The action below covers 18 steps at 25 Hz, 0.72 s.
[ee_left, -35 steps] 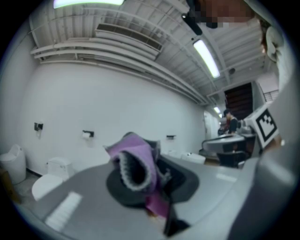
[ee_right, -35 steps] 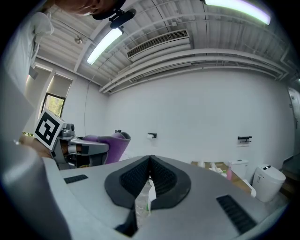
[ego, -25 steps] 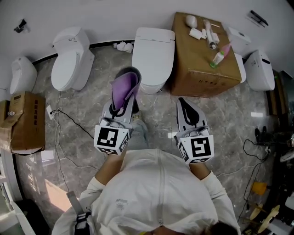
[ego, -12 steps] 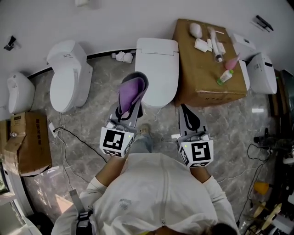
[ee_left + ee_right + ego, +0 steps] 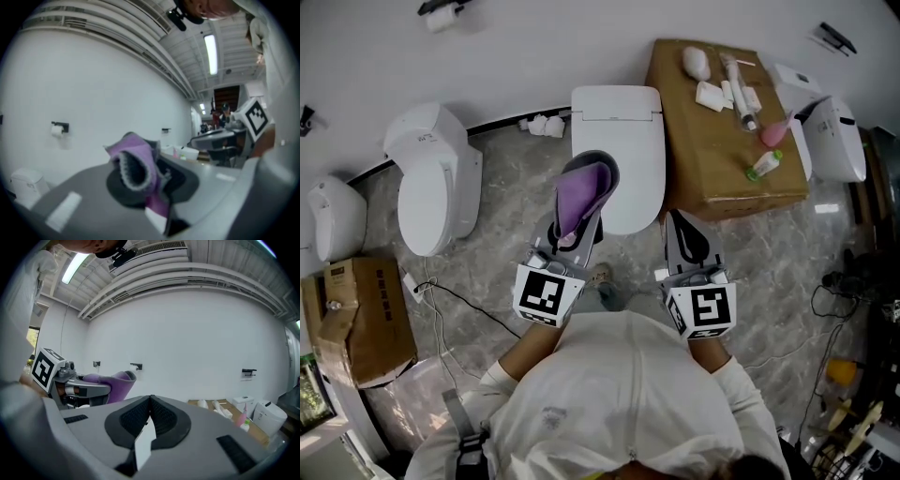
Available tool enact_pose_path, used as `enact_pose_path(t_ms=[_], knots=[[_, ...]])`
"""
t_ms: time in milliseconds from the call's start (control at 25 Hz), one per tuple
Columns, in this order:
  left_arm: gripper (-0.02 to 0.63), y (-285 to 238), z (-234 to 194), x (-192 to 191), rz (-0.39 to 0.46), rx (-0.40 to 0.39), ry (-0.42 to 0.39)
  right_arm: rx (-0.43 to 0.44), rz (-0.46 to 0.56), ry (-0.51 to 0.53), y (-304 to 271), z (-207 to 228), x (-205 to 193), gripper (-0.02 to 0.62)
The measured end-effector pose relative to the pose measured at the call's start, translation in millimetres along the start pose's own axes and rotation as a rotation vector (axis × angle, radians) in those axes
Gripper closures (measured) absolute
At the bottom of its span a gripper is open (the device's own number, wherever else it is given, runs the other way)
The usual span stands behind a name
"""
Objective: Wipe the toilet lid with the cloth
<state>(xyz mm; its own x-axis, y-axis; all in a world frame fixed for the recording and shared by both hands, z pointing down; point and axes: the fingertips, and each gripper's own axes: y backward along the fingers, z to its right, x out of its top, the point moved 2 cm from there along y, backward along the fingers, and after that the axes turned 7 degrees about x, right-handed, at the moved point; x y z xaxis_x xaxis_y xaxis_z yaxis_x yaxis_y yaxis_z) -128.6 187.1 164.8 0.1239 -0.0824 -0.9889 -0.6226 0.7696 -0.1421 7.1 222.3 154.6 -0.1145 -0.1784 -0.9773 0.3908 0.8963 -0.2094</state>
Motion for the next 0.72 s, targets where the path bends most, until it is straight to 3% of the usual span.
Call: enact_pose_path(t_ms=[360,520,680,720], knots=[[0.561,-28.2,4.5,-9.7,0.049,-0.041,0.04,0.044,-0.07,-0.017,-26.7,6.0,-24.8,0.584],[0.557,-45.8,6.8,-21.4,0.053,-0.058,0.012,0.058,-0.091,-0.018,-41.3,16.9,-40.0,0.584],[0.557,-65.3,10.3,-42.6,0.037,-0.101,-0.071,0.087,-0.119,-0.009,-56.7,27.8,-59.0,0.584],[0.557,-69.3,11.7,-49.0,0.031,-0.103,-0.053,0.091,-0.127,-0.011,-59.0,30.0,-65.4,0.584]])
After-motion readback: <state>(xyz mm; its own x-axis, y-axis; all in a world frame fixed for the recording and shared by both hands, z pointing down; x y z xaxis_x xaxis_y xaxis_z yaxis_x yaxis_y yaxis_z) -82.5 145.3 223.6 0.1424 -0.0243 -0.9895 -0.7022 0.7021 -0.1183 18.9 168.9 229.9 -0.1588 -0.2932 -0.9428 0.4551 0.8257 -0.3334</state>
